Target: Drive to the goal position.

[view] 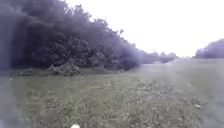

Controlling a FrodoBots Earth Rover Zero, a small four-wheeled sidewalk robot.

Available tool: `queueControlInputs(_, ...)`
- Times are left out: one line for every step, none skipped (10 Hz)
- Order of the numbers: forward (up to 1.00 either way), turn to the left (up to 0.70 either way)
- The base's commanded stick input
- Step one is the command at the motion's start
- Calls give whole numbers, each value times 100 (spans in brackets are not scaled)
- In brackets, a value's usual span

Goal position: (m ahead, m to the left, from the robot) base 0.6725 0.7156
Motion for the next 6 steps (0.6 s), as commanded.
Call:
queueControlInputs(70,-4)
queueControlInputs(70,-7)
queueControlInputs(70,-10)
queueControlInputs(70,-13)
queueControlInputs(70,-16)
queueControlInputs(70,-20)
